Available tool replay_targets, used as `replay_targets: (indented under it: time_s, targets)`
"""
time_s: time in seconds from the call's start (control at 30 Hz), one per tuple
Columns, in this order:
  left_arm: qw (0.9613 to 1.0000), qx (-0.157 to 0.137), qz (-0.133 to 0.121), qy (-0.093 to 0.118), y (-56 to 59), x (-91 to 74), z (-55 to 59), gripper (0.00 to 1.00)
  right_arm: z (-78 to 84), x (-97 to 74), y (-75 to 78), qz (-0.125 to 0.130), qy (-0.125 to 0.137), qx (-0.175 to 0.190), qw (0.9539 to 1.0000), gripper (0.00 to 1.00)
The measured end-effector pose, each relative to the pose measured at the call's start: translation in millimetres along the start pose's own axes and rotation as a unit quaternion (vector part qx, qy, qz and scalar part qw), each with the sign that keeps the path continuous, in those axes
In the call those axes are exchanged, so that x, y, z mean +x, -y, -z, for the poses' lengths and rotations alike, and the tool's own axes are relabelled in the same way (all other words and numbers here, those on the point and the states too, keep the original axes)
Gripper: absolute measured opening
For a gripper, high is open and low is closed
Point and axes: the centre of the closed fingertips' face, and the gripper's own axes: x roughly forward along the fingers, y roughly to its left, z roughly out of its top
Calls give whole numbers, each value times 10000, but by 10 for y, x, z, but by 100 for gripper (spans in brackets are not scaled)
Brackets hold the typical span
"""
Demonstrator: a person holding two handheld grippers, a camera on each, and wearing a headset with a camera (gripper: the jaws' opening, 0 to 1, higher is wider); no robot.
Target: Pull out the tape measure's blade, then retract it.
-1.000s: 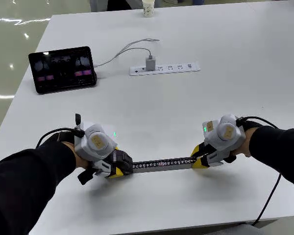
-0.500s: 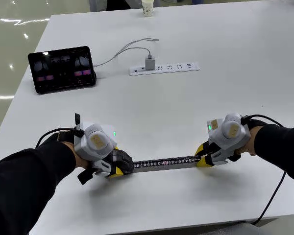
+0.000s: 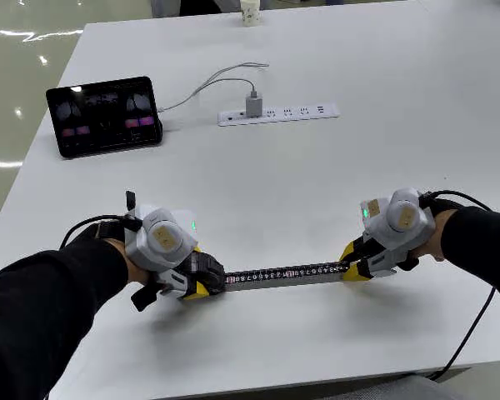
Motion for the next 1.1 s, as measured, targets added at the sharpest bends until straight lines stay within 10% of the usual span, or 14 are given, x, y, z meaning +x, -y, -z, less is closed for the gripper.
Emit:
replay_targets:
  time_s: [1.1]
  targets:
    - [10000,-14,-15,-14,5,-1,-6,35,138,-130,-20,77,-83,85,9999,11]
